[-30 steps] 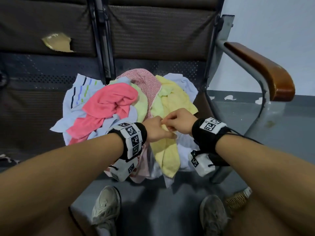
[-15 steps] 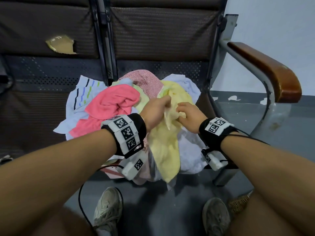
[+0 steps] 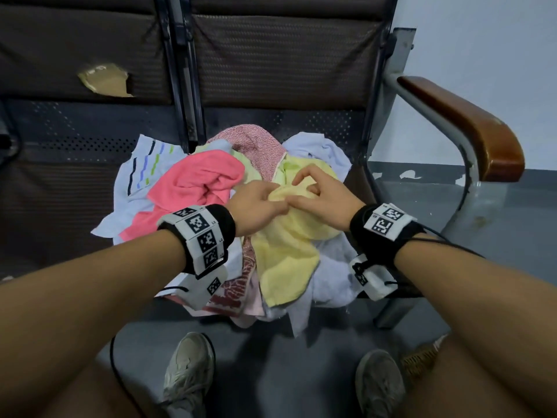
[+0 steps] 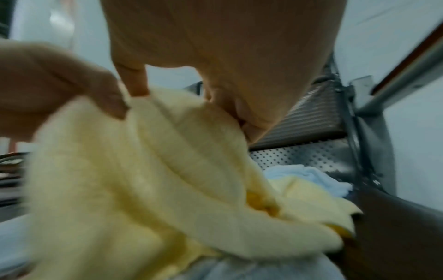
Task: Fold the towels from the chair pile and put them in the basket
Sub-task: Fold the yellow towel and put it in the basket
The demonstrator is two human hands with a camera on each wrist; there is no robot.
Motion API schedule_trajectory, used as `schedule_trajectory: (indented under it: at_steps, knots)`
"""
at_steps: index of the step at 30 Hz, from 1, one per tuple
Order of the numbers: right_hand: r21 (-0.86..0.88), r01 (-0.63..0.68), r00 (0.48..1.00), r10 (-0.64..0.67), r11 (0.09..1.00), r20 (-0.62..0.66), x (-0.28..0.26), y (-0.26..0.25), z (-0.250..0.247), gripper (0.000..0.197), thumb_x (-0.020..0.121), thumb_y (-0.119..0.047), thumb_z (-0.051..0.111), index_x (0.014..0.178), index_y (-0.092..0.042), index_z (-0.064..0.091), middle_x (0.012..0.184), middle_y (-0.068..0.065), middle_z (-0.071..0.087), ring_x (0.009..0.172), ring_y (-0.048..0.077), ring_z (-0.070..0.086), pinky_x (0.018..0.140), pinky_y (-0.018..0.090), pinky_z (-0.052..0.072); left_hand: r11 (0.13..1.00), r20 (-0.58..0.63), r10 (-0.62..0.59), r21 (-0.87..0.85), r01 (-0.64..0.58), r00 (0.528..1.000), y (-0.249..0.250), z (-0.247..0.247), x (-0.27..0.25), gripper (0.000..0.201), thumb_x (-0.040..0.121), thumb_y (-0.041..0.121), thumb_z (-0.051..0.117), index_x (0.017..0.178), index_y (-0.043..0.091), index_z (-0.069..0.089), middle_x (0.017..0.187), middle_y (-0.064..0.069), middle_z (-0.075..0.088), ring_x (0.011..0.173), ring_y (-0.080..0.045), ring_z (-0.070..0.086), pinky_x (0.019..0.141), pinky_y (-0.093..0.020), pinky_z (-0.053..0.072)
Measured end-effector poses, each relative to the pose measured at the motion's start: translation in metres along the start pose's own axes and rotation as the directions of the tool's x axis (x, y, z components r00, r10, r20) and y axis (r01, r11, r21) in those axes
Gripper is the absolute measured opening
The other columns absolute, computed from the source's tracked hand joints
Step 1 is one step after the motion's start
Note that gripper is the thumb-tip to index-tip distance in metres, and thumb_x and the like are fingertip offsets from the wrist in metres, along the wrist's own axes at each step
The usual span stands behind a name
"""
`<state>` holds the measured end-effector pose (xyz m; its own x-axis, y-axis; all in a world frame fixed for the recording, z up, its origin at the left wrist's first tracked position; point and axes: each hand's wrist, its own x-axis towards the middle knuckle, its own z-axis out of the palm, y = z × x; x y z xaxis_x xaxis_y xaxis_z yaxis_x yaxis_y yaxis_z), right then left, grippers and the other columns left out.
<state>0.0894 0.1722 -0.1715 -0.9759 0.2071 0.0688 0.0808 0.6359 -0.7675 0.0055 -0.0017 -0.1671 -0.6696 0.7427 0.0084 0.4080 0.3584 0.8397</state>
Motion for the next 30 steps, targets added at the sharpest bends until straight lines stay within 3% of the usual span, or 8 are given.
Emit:
schedule_trajectory:
  at_steps: [6,9,12,14,17,20,24,30]
  knots:
    - [-0.482,-0.123,0.928,0.272,0.867,0.254,-0.004,0.028,-0.005,0.022,0.092,-0.037,0.064,0.085,-0.017,0.063,0.084,0.004,0.064,0.084,0.024,0.06,0.078,0.039,0.052,0.99,-0.153,0.009,-0.138,-0.031,0.988,0.006,-0.02,0.0,0.016,0.066,0.009,0.058,0.073,0.02,0.067,0.067,0.009,0.067,0.066,-0.01,0.061,0.063,-0.025,0.05]
    - [-0.437,-0.09,0.983,0.149,0.895,0.105,-0.004,0.023,-0.007,0.013,0.095,-0.021,0.054,0.089,-0.011,0.059,0.09,0.009,0.066,0.092,0.033,0.062,0.083,0.041,0.05,0.999,-0.21,-0.014,0.043,0.024,0.978,-0.001,-0.025,0.0,0.042,0.072,-0.001,0.063,0.106,0.022,0.054,0.081,-0.003,0.064,0.07,-0.019,0.06,0.059,-0.032,0.05]
    - [-0.342,0.029,0.999,-0.035,0.939,-0.014,-0.001,0.007,-0.007,0.019,0.091,-0.01,0.049,0.105,-0.013,0.061,0.095,0.007,0.069,0.092,0.03,0.062,0.083,0.042,0.05,0.987,0.005,-0.042,0.157,0.04,0.999,-0.004,-0.016,-0.004,0.084,0.073,0.008,0.077,0.143,0.029,0.035,0.108,-0.002,0.064,0.088,-0.017,0.066,0.077,-0.037,0.057]
    - [-0.277,0.098,0.994,-0.108,0.956,-0.023,-0.001,-0.003,-0.005,0.024,0.09,-0.009,0.051,0.109,-0.017,0.063,0.098,0.004,0.07,0.094,0.025,0.062,0.084,0.041,0.05,0.97,0.094,-0.022,0.245,-0.002,0.995,-0.004,-0.006,-0.004,0.065,0.076,0.021,0.081,0.133,0.023,0.051,0.105,0.0,0.065,0.09,-0.016,0.063,0.083,-0.033,0.053]
    - [-0.232,0.122,0.992,-0.125,0.965,0.004,-0.002,-0.006,-0.001,0.018,0.088,-0.018,0.064,0.106,-0.019,0.065,0.097,0.001,0.069,0.092,0.021,0.063,0.085,0.039,0.05,0.943,0.062,0.027,0.33,-0.046,0.998,-0.003,0.002,-0.002,0.014,0.091,0.019,0.064,0.099,0.007,0.066,0.086,-0.009,0.068,0.074,-0.022,0.059,0.066,-0.032,0.048]
    - [-0.277,-0.012,0.997,0.031,0.961,0.064,-0.004,0.008,-0.009,0.027,0.081,-0.04,0.077,0.097,-0.023,0.063,0.093,-0.005,0.067,0.088,0.016,0.061,0.079,0.033,0.048,0.956,-0.018,0.04,0.291,-0.033,0.999,-0.003,0.0,0.002,0.013,0.098,0.014,0.049,0.095,0.007,0.06,0.084,-0.01,0.066,0.074,-0.021,0.055,0.063,-0.03,0.043]
    - [-0.461,-0.144,0.955,0.244,0.876,0.167,-0.011,0.033,-0.019,0.014,0.084,-0.034,0.071,0.09,-0.022,0.068,0.09,-0.002,0.066,0.087,0.02,0.061,0.072,0.029,0.043,0.982,-0.123,-0.044,0.178,0.065,0.991,-0.007,-0.002,0.008,0.019,0.103,0.029,0.045,0.088,0.018,0.047,0.084,0.0,0.054,0.085,-0.022,0.051,0.077,-0.037,0.039]
    - [-0.34,-0.201,0.956,0.108,0.919,-0.274,-0.006,0.024,-0.03,0.013,0.083,-0.019,0.052,0.074,-0.026,0.045,0.079,0.003,0.061,0.074,0.031,0.055,0.064,0.039,0.047,0.956,0.018,-0.041,0.291,0.034,0.999,-0.012,0.002,0.01,0.03,0.08,0.039,0.078,0.096,0.024,0.057,0.086,0.008,0.062,0.079,-0.012,0.059,0.07,-0.024,0.046]
